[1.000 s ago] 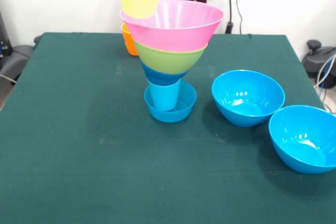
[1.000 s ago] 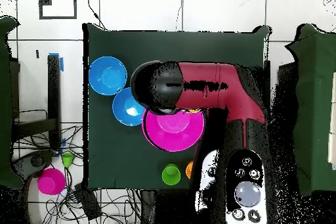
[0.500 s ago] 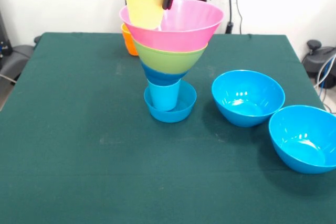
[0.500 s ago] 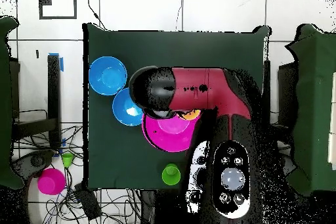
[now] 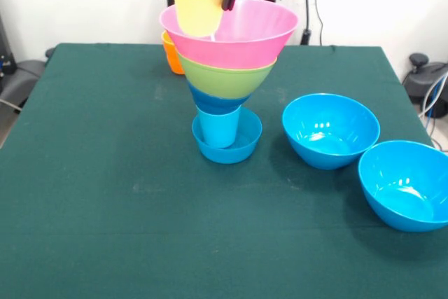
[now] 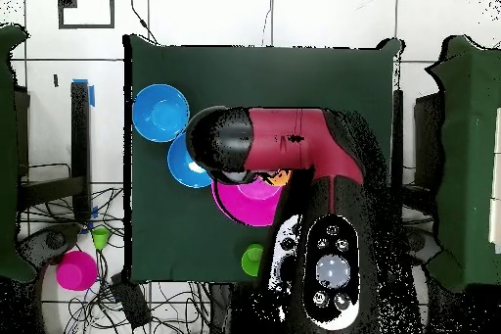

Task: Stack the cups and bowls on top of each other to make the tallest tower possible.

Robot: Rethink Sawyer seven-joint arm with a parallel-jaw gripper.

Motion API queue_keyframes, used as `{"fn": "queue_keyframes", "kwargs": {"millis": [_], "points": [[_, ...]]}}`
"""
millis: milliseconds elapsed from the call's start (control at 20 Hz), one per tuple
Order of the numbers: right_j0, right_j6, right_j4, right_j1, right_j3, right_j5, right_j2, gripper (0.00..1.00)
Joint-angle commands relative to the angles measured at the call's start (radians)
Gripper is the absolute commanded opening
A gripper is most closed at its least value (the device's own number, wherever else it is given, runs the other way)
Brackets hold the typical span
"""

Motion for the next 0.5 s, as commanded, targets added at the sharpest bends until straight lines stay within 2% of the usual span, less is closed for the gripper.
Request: {"fn": "queue_keyframes", "kwargs": {"millis": [50, 500], "points": [[0.022, 0.115, 0.03, 0.023, 0.08, -0.028, 0.013, 0.0], [0.039, 0.136, 0.055, 0.047, 0.08, -0.115, 0.011, 0.0]]}}
